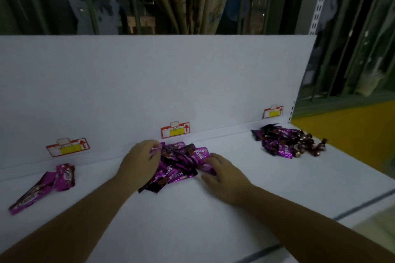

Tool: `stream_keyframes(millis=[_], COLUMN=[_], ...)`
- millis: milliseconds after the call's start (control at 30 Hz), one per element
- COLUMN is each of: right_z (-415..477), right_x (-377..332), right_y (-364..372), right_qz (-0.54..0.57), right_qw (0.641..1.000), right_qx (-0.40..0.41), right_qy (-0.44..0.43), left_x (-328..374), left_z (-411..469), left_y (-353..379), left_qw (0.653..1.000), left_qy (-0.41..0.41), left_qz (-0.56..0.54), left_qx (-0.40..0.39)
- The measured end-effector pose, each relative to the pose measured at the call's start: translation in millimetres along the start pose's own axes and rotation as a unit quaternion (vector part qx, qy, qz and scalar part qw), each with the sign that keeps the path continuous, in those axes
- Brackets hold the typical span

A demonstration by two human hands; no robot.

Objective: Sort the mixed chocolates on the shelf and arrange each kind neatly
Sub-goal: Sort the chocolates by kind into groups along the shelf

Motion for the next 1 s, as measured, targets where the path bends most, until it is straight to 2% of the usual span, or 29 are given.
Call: stream_keyframes(millis=[67, 133, 233, 333, 433, 633, 800, 1000], right_z=[-12.9, -30.1, -54.0, -76.6, -100.6, -148.4, -158.3, -135.9], right_x=[6.2, 15.7, 34.0, 57.5, 81.1, 129.2, 159.6, 197.9], right_y=[-6.3, -17.7, -43.6, -71.0, -90.0, -101.6, -113.7, -116.7], right_qz=[-0.062, -0.123, -0.203, -0.223, -0.222, -0.195, -0.153, -0.114], right_qw=[0.997, 0.986, 0.962, 0.959, 0.962, 0.967, 0.977, 0.987], right_qx=[-0.004, -0.028, -0.048, -0.069, -0.077, -0.076, -0.062, -0.014], right_qy=[-0.051, -0.106, -0.177, -0.162, -0.139, -0.145, -0.132, -0.110], left_x=[29.5, 60.0, 92.3, 116.9, 145.0, 186.3, 205.4, 200.1], left_z=[-0.1, 0.6, 6.7, 2.2, -8.9, -27.5, -21.9, 15.3], left_y=[7.7, 17.7, 44.4, 81.3, 113.6, 164.2, 194.5, 230.0], left_qw=[0.996, 0.990, 0.988, 0.978, 0.965, 0.970, 0.963, 0.975], left_qy=[0.055, 0.098, 0.085, 0.035, 0.049, 0.090, 0.080, 0.039], left_qz=[0.052, 0.079, 0.085, 0.130, 0.178, 0.117, 0.148, 0.098], left_qx=[-0.055, -0.067, -0.101, -0.161, -0.188, -0.191, -0.213, -0.196])
Point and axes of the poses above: each hand's wrist, its own z-axis towards the middle knuckle, its own y-axis out of the palm, x = y × z, the point moved 3 cm from there along z, towards the middle knuckle, and after that the axes turned 9 degrees about -z, right-handed, at the moved point
